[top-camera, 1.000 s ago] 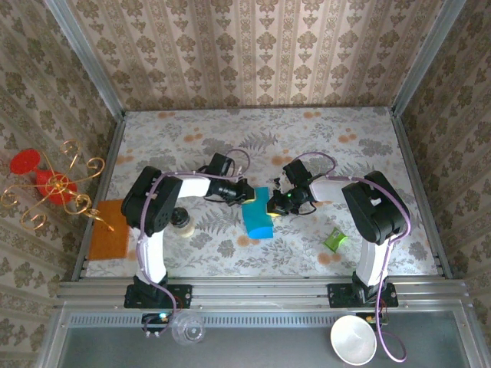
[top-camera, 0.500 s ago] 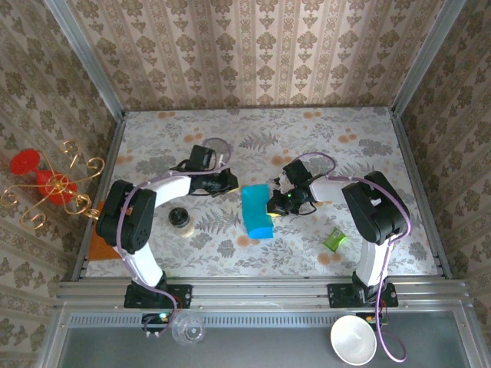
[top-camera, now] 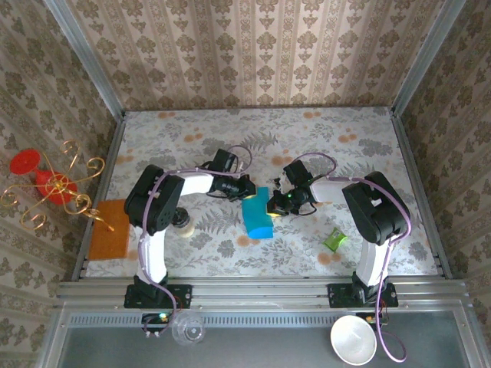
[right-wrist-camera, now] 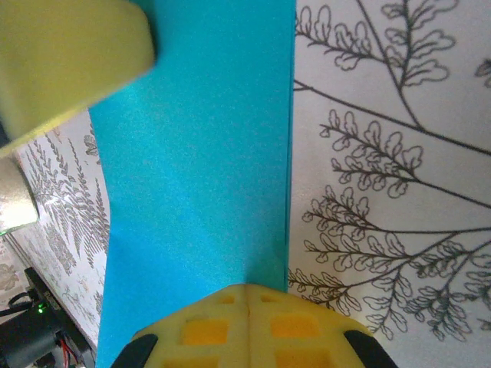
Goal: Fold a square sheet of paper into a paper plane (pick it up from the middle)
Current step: First fold the square sheet of paper in half at the center of the table.
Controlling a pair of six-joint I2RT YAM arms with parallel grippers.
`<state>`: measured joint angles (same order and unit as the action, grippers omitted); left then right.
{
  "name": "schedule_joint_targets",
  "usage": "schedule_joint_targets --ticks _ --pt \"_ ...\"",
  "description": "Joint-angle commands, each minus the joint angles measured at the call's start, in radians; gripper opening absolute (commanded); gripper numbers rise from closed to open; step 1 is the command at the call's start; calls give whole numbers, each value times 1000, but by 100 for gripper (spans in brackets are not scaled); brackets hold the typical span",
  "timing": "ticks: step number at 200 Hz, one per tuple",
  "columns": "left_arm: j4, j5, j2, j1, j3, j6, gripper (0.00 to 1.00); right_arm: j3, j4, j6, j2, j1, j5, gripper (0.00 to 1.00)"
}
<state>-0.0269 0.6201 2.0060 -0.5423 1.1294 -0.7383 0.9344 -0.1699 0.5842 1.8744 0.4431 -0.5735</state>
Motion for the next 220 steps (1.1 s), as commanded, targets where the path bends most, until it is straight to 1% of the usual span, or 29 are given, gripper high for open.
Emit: schedule_joint_targets --ticks 1,10,12,16,36,51,65,90,103,108,111,131,163,189,199,220 --pt "-42 -25 25 64 17 35 9 -111 -220 17 129 -14 354 6" --pt "-42 -17 36 81 19 44 9 -111 -223 19 129 -14 355 6" --pt "-41 -16 38 104 20 46 9 -111 -223 20 128 -15 356 6" --pt "-43 -13 43 122 21 50 9 -113 -221 21 127 -15 356 6" --pt "-69 -12 62 172 41 72 9 -118 -212 29 120 -15 351 6" --pt "-93 -14 53 190 52 84 9 -118 -210 30 116 -15 351 6" --pt "-114 -21 15 188 58 92 9 -120 -207 32 115 -15 349 5" --pt "-142 -21 -97 139 40 88 9 -122 -207 32 107 -15 350 6" --pt "-155 -42 -161 97 11 76 9 -124 -207 32 104 -15 350 5" --pt "-153 -52 -184 94 -3 69 9 -124 -207 33 104 -15 350 6" --pt "-153 -58 -196 62 -13 64 9 -126 -207 33 103 -14 350 6" --pt "-150 -91 -254 -12 -72 25 9 -126 -201 34 107 -15 348 6" --pt "-155 -94 -270 -111 -131 -14 9 -120 -200 31 118 -15 346 6" --pt "-162 -112 -270 -169 -180 -42 8 -118 -198 30 119 -15 343 6" --pt "-165 -129 -274 -182 -199 -45 7 -121 -194 31 117 -14 343 6" --pt "-154 -122 -263 -184 -212 -47 7 -121 -192 31 114 -15 342 5"
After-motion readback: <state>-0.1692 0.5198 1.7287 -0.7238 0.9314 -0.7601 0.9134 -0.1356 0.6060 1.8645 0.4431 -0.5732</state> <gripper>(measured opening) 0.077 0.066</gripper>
